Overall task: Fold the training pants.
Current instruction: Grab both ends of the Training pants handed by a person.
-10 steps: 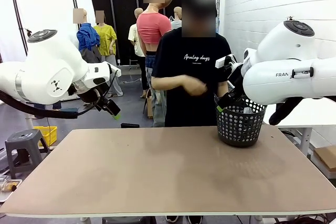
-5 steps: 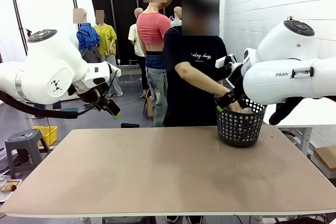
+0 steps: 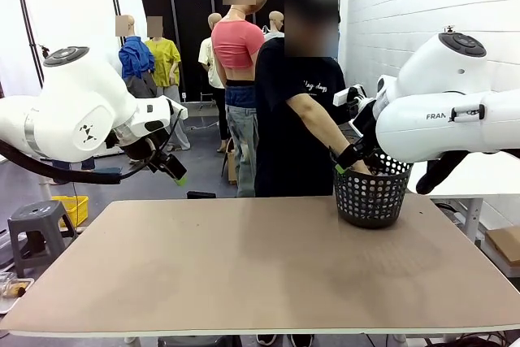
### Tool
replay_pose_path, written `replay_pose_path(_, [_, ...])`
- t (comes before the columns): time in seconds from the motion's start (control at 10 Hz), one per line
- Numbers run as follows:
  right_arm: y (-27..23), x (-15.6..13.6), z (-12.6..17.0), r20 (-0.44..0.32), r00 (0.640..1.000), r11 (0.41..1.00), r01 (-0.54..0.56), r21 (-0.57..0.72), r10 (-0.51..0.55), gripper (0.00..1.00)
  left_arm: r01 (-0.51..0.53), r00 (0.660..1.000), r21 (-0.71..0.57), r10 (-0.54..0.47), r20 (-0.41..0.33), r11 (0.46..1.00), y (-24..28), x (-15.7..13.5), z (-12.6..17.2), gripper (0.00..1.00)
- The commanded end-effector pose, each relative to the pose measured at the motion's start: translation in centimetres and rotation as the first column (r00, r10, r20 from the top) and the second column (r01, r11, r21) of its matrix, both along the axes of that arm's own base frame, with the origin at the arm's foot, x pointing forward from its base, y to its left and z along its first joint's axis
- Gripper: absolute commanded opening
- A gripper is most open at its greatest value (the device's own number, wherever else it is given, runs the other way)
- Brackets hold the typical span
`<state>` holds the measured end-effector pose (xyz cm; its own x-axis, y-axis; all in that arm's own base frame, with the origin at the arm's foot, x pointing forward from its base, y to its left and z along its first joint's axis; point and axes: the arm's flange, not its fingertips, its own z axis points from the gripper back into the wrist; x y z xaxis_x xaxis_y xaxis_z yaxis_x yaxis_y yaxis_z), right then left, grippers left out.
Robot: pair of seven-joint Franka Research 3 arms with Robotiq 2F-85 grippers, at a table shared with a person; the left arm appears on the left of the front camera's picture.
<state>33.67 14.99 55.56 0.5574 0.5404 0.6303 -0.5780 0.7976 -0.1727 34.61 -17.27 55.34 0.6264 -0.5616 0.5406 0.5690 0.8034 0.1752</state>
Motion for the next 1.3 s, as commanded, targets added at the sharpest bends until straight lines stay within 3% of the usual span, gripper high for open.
replay_pose_path(0.0, [-0.01,0.01,0.0,0.0,1.0,1.0,0.0,0.0,0.0,1.0,0.004,1.0,0.002,-0.004,-0.001,1.0,0.16,0.04,-0.07,1.0])
replay_pose_path(1.2, [-0.01,0.01,0.0,0.0,1.0,1.0,0.0,0.0,0.0,1.0,0.004,1.0,0.002,-0.004,-0.001,1.0,0.16,0.04,-0.07,1.0])
